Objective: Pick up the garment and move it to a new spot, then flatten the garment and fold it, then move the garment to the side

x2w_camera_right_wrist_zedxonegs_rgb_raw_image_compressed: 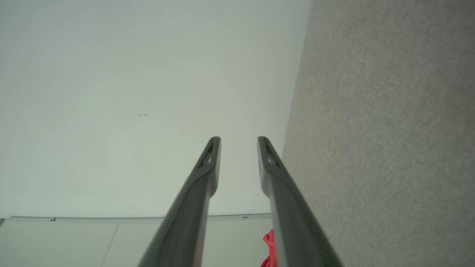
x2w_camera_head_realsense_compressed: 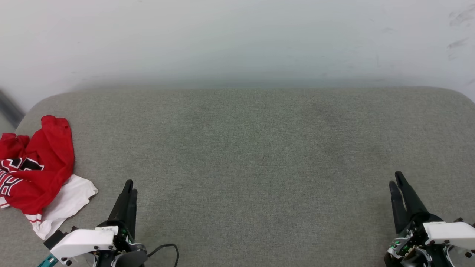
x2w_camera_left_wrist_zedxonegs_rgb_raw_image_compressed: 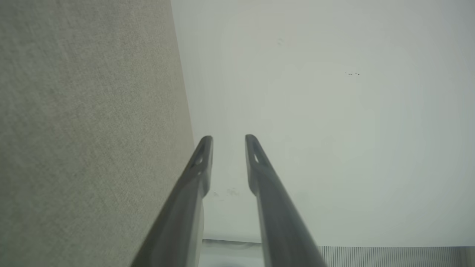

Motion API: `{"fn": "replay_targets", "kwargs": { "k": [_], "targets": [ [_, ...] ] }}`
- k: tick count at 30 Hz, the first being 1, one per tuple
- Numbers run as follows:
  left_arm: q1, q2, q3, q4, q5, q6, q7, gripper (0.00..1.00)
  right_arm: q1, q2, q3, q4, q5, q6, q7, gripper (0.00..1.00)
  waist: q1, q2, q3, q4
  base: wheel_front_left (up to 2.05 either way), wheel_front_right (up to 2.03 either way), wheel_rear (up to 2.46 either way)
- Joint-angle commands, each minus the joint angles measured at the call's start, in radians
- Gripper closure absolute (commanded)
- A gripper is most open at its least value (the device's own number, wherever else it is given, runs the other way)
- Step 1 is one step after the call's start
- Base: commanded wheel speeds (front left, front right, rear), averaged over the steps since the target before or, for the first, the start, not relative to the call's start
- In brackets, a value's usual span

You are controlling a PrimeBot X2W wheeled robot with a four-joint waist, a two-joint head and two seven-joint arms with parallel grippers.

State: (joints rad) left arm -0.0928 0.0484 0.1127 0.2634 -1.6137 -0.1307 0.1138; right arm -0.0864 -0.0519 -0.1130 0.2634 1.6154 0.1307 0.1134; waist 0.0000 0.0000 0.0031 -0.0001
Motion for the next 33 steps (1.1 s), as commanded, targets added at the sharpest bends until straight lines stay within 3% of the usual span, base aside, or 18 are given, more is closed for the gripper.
{"fn": "replay_targets", "kwargs": {
  "k": [1,17,24,33],
  "targets": [
    [-0.009,0.001,-0.011,-0.016,0.001,0.0,-0.008,0.0,-0.006,-0.001,0.006,-0.019,-0.003,0.0,-0.009,0.0,0.0,0.0,0.0,0.0,0.0,0.0,0.0],
    [-0.006,0.002,-0.09,-0.095,0.058,0.0,-0.085,0.0,0.025,-0.002,0.063,-0.1,-0.062,0.0,-0.083,0.0,0.0,0.0,-0.003,0.0,0.0,0.0,0.0],
    [0.005,0.002,-0.105,-0.128,0.178,0.0,-0.114,0.0,0.035,-0.003,0.075,-0.125,-0.157,0.0,-0.114,0.0,0.0,0.0,-0.006,0.001,0.0,0.0,0.0],
    [0.012,0.006,-0.136,-0.138,0.38,0.0,-0.15,0.0,0.046,-0.002,0.075,-0.15,-0.382,0.0,-0.147,0.0,0.0,0.0,-0.012,0.0,0.0,0.0,0.0]
  ]
}}
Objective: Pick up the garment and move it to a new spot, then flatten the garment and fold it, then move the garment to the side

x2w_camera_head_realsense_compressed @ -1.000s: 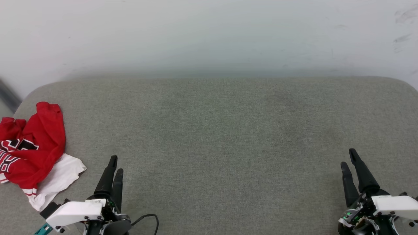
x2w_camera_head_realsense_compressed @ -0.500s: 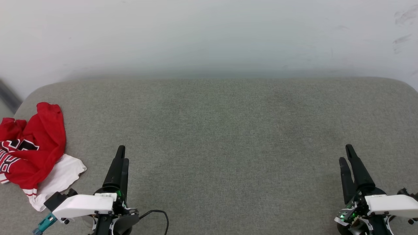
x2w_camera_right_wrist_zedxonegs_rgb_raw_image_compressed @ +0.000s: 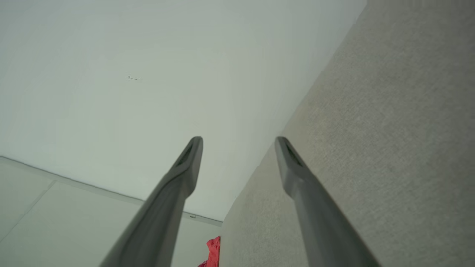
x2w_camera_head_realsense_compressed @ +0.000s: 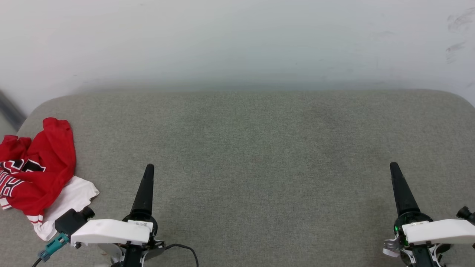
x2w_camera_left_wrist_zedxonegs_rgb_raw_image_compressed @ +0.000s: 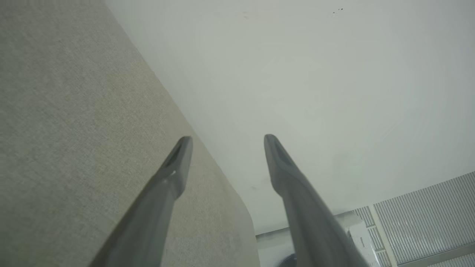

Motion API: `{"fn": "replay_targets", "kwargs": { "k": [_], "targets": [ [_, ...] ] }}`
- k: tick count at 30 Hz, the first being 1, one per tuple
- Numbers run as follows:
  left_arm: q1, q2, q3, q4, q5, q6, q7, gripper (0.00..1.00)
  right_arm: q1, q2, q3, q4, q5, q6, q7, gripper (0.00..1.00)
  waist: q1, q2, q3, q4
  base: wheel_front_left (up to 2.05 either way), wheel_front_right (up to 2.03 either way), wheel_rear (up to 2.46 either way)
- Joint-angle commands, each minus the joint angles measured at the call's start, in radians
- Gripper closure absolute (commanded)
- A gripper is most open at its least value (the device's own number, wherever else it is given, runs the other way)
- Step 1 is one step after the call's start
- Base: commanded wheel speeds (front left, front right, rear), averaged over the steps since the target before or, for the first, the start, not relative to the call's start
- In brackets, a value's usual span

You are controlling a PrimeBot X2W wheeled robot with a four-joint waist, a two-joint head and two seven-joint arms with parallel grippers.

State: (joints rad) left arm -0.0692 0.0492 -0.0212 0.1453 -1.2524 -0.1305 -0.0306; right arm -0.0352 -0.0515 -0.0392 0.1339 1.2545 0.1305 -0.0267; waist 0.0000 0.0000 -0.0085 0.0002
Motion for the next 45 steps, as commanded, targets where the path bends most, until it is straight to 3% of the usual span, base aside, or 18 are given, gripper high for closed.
{"fn": "replay_targets", "kwargs": {
  "k": [1,16,26,45],
  "targets": [
    [-0.011,0.008,-0.005,-0.02,0.047,-0.001,-0.009,0.0,-0.005,-0.003,0.001,-0.023,-0.049,0.0,-0.008,0.0,0.0,0.0,-0.001,0.0,0.0,0.0,0.0],
    [-0.003,0.014,-0.029,-0.038,0.408,0.0,-0.061,0.0,0.012,0.0,-0.01,-0.082,-0.486,0.0,-0.004,0.0,0.0,0.0,-0.005,-0.003,0.0,0.0,0.0],
    [-0.007,0.03,-0.036,-0.03,0.599,0.01,-0.091,0.0,0.019,0.0,-0.008,-0.12,-0.662,0.0,0.014,0.0,0.0,0.0,-0.005,-0.006,0.0,0.0,0.0],
    [-0.02,0.056,-0.056,-0.023,0.855,0.027,-0.146,0.0,0.034,0.001,-0.011,-0.185,-0.93,0.0,0.02,0.0,0.0,0.0,-0.006,-0.01,0.0,0.0,0.0]
  ]
}}
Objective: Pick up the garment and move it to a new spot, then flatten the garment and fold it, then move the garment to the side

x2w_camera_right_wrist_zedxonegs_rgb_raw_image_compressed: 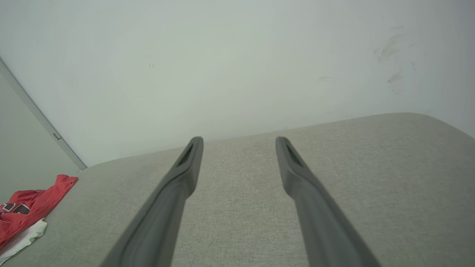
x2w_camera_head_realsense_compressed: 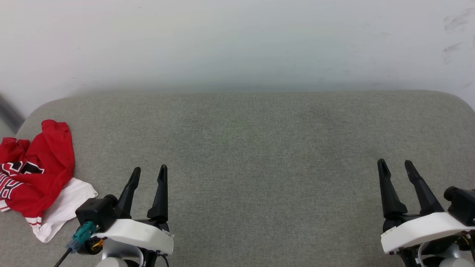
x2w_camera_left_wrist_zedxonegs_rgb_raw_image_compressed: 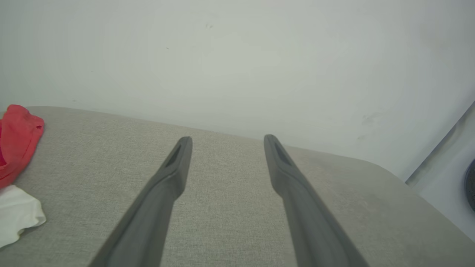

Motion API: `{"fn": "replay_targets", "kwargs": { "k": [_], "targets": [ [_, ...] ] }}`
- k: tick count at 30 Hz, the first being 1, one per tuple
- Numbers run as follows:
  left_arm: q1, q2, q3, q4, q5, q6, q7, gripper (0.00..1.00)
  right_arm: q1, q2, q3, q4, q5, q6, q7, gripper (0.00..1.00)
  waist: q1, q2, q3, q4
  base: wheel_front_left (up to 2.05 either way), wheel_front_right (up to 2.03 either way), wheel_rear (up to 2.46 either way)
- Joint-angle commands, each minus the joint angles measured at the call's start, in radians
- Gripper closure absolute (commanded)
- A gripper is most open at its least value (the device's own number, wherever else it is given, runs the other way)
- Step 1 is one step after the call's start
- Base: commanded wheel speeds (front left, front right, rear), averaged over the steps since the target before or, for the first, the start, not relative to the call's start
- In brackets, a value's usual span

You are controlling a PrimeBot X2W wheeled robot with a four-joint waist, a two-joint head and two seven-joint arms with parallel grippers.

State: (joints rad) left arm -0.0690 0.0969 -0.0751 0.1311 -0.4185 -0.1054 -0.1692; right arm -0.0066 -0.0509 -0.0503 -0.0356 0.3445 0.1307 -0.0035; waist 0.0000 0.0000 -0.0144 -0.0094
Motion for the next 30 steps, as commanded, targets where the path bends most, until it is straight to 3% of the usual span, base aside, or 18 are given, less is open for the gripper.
{"fn": "replay_targets", "kwargs": {
  "k": [1,30],
  "targets": [
    [-0.021,0.009,-0.004,-0.009,0.03,0.004,-0.01,0.0,0.005,0.0,0.0,-0.017,-0.03,0.0,-0.004,0.0,0.0,0.0,0.0,0.0,0.0,0.0,0.0],
    [-0.029,0.005,-0.016,0.067,0.222,0.02,-0.069,0.0,0.014,0.001,-0.016,-0.021,-0.223,0.0,-0.014,0.0,0.0,0.0,0.0,-0.002,0.0,0.0,0.0]
  ]
}}
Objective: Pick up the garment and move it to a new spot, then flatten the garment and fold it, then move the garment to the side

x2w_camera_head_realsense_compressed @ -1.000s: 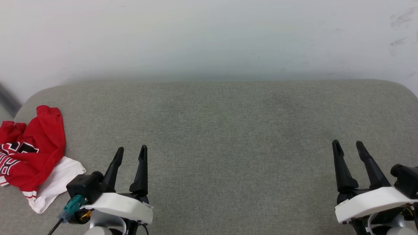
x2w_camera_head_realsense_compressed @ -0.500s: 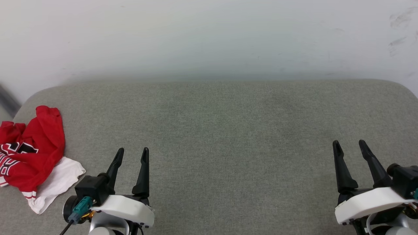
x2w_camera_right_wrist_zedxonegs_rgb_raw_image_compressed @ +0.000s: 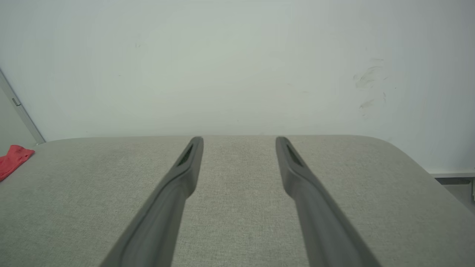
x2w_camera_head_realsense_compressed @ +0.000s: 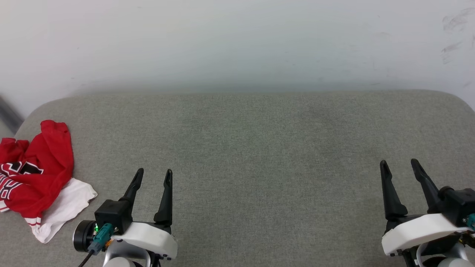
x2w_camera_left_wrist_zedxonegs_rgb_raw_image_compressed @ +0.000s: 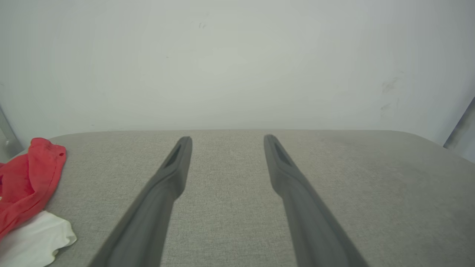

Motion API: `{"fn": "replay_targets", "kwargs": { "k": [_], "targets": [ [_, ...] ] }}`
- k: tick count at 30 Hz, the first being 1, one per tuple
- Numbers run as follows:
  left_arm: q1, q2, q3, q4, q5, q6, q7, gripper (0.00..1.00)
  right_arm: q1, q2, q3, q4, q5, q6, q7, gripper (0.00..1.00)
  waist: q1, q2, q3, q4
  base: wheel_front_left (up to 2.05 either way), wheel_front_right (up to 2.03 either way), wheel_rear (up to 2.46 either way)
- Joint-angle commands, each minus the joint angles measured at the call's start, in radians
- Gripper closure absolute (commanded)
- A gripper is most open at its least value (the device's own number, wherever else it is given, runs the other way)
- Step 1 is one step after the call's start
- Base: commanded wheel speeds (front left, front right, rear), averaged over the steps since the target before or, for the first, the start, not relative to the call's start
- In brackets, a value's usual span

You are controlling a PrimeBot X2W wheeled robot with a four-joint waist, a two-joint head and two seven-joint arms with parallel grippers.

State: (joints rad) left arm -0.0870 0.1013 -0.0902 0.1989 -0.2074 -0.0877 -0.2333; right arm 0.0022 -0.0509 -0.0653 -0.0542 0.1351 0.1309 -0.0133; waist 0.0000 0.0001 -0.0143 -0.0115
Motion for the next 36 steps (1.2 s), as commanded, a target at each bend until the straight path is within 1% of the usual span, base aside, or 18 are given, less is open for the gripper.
{"fn": "replay_targets", "kwargs": {
  "k": [1,16,25,31,36],
  "targets": [
    [-0.012,0.0,-0.001,0.002,0.015,0.002,-0.008,0.0,0.006,0.001,-0.001,-0.002,-0.019,0.0,-0.005,0.0,0.0,-0.0001,0.0,0.0,0.0,0.0,0.0],
    [-0.015,-0.006,-0.001,0.029,0.074,0.008,-0.035,0.0,0.014,0.001,-0.012,-0.003,-0.087,0.0,-0.024,0.0,0.0,-0.0001,0.001,0.0,0.0,0.0,0.0],
    [-0.019,-0.008,0.002,0.05,0.047,0.009,-0.032,0.0,0.01,0.001,-0.022,0.005,-0.074,0.0,-0.029,0.0,0.0,-0.0001,0.0,0.019,0.0,0.0,0.0],
    [-0.028,-0.01,0.005,0.063,0.036,0.022,-0.032,0.0,0.009,0.001,-0.002,-0.019,-0.09,0.0,-0.025,0.0,0.0,-0.0001,0.005,0.066,0.0,0.0,0.0],
    [-0.041,-0.002,0.013,0.071,0.036,0.03,-0.032,0.0,0.018,0.001,0.028,-0.041,-0.093,0.0,-0.011,0.0,0.0,-0.0001,0.009,0.142,0.0,0.0,0.0]
  ]
}}
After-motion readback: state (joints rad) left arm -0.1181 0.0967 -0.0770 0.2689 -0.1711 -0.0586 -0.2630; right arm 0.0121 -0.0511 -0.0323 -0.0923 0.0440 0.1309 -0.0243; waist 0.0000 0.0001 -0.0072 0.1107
